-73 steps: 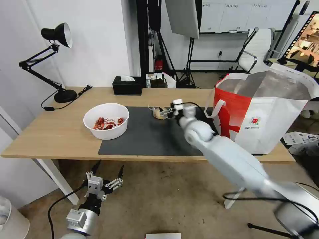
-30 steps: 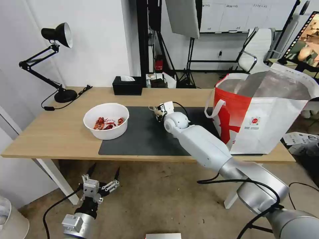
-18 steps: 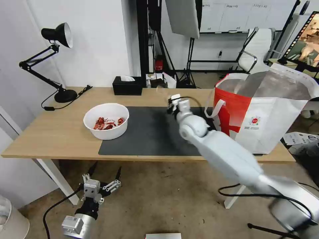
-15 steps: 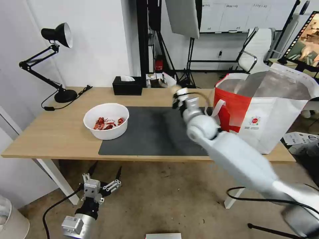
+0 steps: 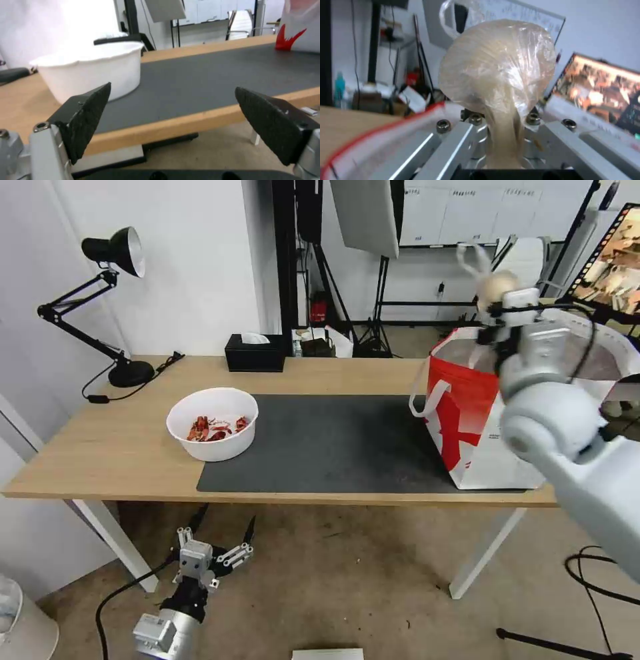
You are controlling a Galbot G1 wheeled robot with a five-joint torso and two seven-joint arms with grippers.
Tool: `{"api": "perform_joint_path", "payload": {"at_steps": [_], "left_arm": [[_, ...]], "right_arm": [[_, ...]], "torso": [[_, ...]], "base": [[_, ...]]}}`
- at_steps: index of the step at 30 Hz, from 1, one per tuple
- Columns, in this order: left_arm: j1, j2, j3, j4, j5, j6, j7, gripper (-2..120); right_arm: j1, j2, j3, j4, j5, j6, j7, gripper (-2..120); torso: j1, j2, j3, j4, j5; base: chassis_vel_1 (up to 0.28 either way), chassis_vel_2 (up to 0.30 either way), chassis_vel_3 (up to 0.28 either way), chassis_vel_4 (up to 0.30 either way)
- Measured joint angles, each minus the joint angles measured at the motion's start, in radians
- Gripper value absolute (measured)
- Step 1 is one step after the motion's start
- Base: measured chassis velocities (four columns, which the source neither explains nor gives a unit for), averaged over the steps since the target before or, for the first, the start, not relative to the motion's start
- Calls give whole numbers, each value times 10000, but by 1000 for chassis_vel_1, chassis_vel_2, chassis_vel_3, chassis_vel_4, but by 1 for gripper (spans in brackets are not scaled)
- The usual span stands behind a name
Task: Pick up the trash from the table and place it into the takeout bag.
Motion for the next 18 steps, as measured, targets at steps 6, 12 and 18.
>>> {"api": "perform_joint_path", "payload": {"at_steps": [6,12,18], "left_arm": [[89,-33,28,-63,12,-7,30,100],[161,-37,0,-201,16,-34,33,100],[209,-52,-4,-279,17,-39,35,100]], "right_arm": [[-204,-366,188,-7,820,-960,71,25],[-228,-445,226,52,952,-1121,131,46],[-447,-526,375,192,979,-1121,195,68]], "torso": [[0,-1,1,3,-2],[0,-1,1,3,-3],[1,-1,1,3,-3]], "base": [[0,0,0,0],[0,0,0,0],[0,0,0,0]]}}
